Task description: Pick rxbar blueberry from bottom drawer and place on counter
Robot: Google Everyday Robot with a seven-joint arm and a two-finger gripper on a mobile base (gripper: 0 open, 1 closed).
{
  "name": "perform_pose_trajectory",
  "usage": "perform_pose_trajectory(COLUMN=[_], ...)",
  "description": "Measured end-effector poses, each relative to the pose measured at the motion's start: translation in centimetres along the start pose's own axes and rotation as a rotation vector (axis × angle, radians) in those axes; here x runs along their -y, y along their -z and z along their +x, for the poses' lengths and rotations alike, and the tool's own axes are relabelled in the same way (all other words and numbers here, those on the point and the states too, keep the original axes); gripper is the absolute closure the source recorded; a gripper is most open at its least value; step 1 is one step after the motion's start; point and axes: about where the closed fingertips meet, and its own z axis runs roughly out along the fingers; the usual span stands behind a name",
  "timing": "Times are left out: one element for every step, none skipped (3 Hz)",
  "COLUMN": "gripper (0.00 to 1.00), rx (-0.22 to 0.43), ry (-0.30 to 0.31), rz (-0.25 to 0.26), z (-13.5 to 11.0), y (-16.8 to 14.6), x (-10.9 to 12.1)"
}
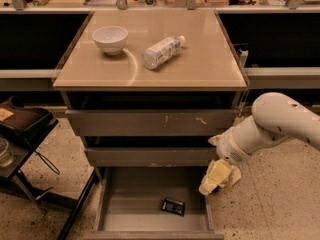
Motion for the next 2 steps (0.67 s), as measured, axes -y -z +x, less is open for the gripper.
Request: perform_pose_trajectory(gripper=[0.0, 0.0], rx=[0.134, 0.226], ry=[-0.015, -0.046], rz=[0.007, 0.098], z=[-1.4, -2.9], y=[-3.3, -5.4], x=[4.1, 8.4])
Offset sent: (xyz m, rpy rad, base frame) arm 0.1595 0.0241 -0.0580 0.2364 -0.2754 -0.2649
